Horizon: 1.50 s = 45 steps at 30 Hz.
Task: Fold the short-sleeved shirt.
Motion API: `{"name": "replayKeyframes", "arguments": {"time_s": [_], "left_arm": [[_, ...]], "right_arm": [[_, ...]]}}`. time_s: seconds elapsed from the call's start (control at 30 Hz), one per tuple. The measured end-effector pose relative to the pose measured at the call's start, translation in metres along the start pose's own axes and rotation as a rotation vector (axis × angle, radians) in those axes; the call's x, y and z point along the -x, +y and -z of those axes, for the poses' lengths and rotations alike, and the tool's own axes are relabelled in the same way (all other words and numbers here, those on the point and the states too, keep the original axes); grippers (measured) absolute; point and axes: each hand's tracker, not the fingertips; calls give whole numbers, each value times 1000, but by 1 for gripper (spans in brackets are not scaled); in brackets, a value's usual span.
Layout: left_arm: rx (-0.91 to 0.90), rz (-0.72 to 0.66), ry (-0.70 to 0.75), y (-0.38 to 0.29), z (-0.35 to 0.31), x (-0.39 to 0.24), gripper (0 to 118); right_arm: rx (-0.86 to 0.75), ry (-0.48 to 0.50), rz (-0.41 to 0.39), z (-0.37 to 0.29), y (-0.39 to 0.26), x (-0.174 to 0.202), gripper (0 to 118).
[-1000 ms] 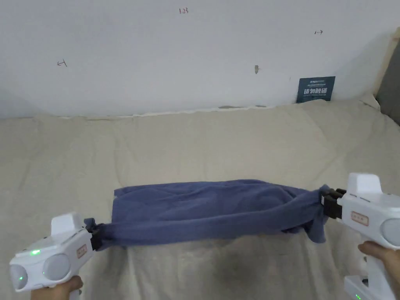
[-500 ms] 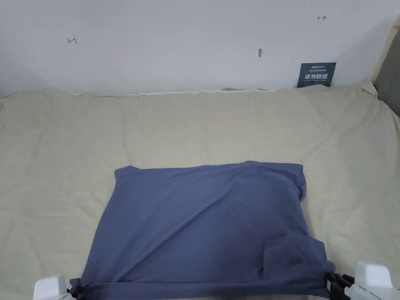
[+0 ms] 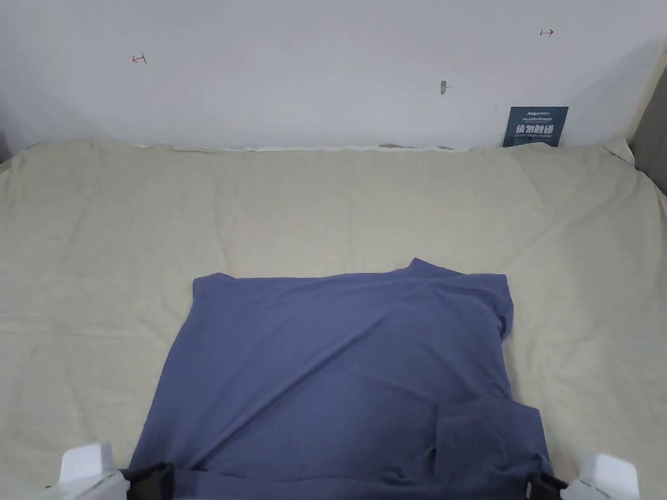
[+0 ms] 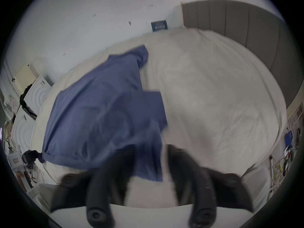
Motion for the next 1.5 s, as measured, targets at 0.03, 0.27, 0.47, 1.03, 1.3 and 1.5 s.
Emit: {"name": "replayKeyframes", "arguments": {"time_s": [0.03,0.27,0.47,1.03,1.3,1.5], "left_arm": [[-42,-21,-19,8,-9,-3,118],[-438,-14,-121,72,-85,-47,115],[-657,82,-123,90,-122,-83,113],[-463,183,-105,73,-94,-81,0],[-129,110,-103,36,-42,-21,8],[30,50,-66,13,-11,3,99]], "right_arm": [[-48,-2,-24,-11,9,8,90],[-413,39,-126,-60,64,44,118],[-640,-9,-200,-100,76,72,117],[-706,-27,-209,-107,65,78,2],[-669,-29,-223,-94,64,71,2],[-635,-28,-223,-81,62,65,2]]}}
